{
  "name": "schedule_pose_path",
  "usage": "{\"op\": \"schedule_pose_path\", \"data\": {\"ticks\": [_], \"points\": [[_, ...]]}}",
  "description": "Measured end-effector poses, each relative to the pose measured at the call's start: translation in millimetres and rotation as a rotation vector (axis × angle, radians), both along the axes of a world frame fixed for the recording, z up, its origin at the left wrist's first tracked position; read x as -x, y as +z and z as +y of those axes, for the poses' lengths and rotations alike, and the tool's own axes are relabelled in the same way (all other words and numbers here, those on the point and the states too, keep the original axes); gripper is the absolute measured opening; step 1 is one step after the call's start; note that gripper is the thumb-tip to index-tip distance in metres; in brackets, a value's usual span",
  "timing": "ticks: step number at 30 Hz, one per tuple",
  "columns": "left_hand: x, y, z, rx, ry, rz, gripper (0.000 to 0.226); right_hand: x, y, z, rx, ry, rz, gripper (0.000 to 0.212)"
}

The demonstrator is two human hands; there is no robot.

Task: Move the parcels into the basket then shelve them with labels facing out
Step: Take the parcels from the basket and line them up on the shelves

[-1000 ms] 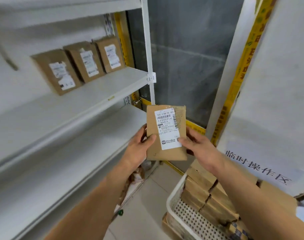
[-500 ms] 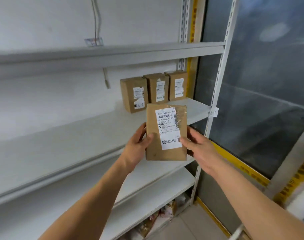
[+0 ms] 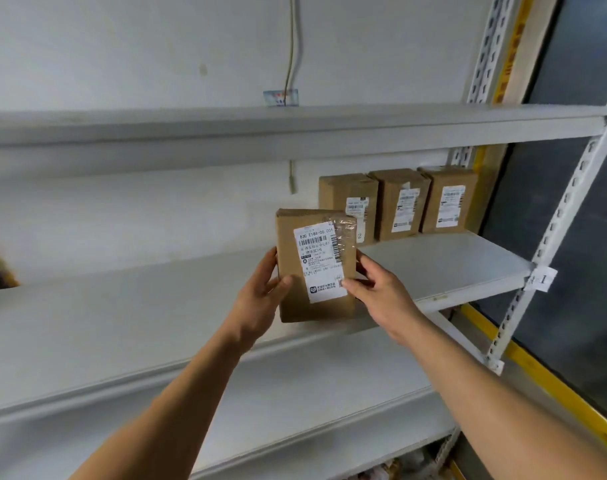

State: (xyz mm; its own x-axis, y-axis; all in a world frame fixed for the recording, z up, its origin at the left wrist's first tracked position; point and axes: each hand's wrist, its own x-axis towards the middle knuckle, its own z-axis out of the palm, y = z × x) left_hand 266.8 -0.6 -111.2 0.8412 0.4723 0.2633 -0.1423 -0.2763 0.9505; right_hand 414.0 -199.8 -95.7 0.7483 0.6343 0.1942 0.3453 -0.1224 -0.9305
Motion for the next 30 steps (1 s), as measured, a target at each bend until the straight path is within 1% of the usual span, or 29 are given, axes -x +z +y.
{"op": "schedule_pose_path", "data": {"ticks": [2, 6, 10, 12, 15, 19, 24, 30], "points": [[-11.9, -3.8, 17.0, -0.007, 0.041, 0.015, 0.061, -17.6, -4.1, 22.9, 0.010, 0.020, -0.004, 0.062], [-41.3, -12.2, 42.9, 0.031, 0.114, 0.033, 0.061, -56.5, -9.1, 62.7, 0.027, 0.057, -0.011, 0.056], [-71.2, -14.0, 62.0, 0.055, 0.188, 0.052, 0.069, -90.6, -14.0, 95.6, 0.064, 0.042, -0.042, 0.056], [-85.0, -14.7, 73.0, 0.085, 0.215, 0.057, 0.075, -104.0, -16.8, 110.1, 0.090, 0.041, -0.053, 0.052], [-104.4, -15.1, 89.9, 0.083, 0.197, 0.072, 0.077, -119.8, -16.6, 129.4, 0.085, 0.016, -0.016, 0.046], [-128.4, -12.8, 112.6, 0.076, 0.199, 0.078, 0.075, -131.3, -9.1, 149.8, 0.110, -0.062, 0.009, 0.058], [-148.7, -14.2, 136.1, 0.087, 0.173, 0.073, 0.076, -141.5, -11.3, 173.8, 0.078, -0.127, 0.003, 0.045], [-165.5, -8.5, 144.7, 0.122, 0.143, 0.041, 0.072, -153.3, -14.2, 193.8, 0.067, -0.212, 0.054, 0.052]]}}
